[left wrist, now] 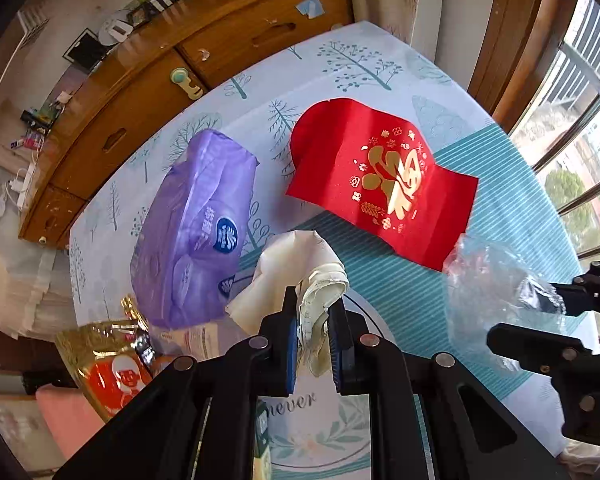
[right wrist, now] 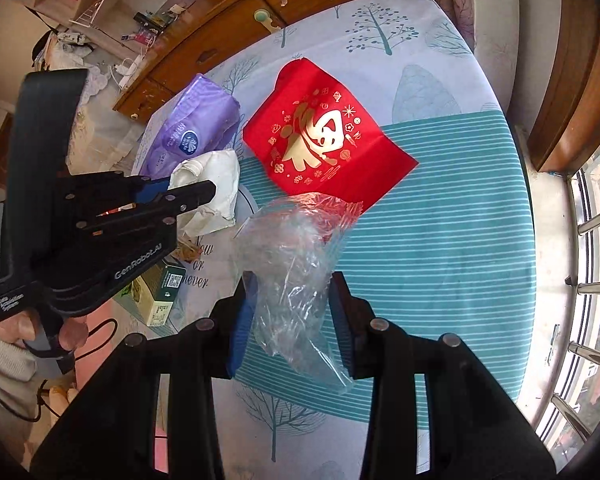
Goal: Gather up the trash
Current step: 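Grasp the clear plastic bag with the right tool while the left tool grasps the cream wrapper, then carry the clear bag and cream wrapper down over the trash bin with both tools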
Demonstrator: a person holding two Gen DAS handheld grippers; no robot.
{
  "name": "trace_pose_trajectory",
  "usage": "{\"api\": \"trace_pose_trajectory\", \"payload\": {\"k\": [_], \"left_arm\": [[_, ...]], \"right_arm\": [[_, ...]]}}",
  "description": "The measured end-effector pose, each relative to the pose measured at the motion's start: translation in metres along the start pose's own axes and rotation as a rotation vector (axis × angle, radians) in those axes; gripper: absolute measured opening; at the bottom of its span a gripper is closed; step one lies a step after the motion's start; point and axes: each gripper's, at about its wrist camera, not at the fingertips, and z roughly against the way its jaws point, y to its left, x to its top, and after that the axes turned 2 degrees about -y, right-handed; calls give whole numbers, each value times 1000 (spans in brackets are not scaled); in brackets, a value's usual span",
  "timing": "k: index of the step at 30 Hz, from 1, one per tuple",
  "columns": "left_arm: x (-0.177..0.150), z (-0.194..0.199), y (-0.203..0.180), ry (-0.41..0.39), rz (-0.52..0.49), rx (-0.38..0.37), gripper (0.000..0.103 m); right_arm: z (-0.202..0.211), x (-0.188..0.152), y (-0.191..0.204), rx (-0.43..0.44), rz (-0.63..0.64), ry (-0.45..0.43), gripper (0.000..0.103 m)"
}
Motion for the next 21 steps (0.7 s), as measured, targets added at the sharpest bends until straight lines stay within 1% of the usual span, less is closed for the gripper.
{"api": "trace_pose_trajectory", "payload": {"k": [3,6,10,15,21], "left_arm": [[-25,28,1,-44,70,-50,12],[-54,56,1,-81,140,-86,12],[-105,90,4,-120,230,-119,12],[-172,123,11,-147,312,-140,12],[-257,156,19,-191,358,-171,12]], "right_arm": [[4,-6,9,-5,20,8,33],[8,-16,20,-17,47,24,33],[13,-37,39,-41,84,55,33],[22,-76,71,-77,140,83,33],[35,-133,119,-110,187,74,33]]}}
